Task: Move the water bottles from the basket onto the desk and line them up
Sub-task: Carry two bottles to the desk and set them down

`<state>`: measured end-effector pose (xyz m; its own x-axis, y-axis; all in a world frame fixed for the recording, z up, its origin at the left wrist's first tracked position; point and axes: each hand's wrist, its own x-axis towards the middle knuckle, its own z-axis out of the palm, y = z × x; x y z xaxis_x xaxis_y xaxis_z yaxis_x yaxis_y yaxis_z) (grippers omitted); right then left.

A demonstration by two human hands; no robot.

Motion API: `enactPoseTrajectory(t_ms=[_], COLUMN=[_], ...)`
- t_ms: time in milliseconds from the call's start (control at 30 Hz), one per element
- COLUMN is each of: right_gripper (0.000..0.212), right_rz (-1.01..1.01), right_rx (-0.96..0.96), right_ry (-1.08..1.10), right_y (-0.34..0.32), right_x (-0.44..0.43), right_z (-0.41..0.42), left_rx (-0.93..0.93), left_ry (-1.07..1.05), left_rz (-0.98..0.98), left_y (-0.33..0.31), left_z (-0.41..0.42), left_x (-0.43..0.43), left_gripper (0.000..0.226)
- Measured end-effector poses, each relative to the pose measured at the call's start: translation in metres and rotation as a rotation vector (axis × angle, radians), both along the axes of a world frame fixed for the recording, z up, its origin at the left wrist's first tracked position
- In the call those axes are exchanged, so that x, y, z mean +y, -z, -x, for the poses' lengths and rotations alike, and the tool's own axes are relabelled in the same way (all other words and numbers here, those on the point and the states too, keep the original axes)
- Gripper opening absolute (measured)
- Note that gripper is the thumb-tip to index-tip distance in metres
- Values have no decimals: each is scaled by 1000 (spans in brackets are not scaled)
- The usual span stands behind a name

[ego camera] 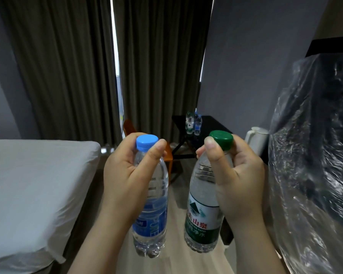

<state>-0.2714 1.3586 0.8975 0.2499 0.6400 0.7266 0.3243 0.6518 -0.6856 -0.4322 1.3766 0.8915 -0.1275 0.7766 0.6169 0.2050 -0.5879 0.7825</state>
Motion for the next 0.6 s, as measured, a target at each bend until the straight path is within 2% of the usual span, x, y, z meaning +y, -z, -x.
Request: enactPoseTrajectory(t_ms=[267, 467, 600], right_gripper=[25, 20, 18], right_rz=[53, 52, 41], right_rx=[-13, -13, 20], right_ry=[14, 96, 158], right_y=[19, 18, 13], right_x=[127, 233, 303], right_z=[-2, 9, 18], left_rx=[4, -29, 14], left_ry=[66, 138, 202], left_rz=[28, 24, 14], left_y=[14, 9, 0], left_z=[-7, 3, 9], left_x=[134, 250, 326], left_gripper=[23, 28, 28])
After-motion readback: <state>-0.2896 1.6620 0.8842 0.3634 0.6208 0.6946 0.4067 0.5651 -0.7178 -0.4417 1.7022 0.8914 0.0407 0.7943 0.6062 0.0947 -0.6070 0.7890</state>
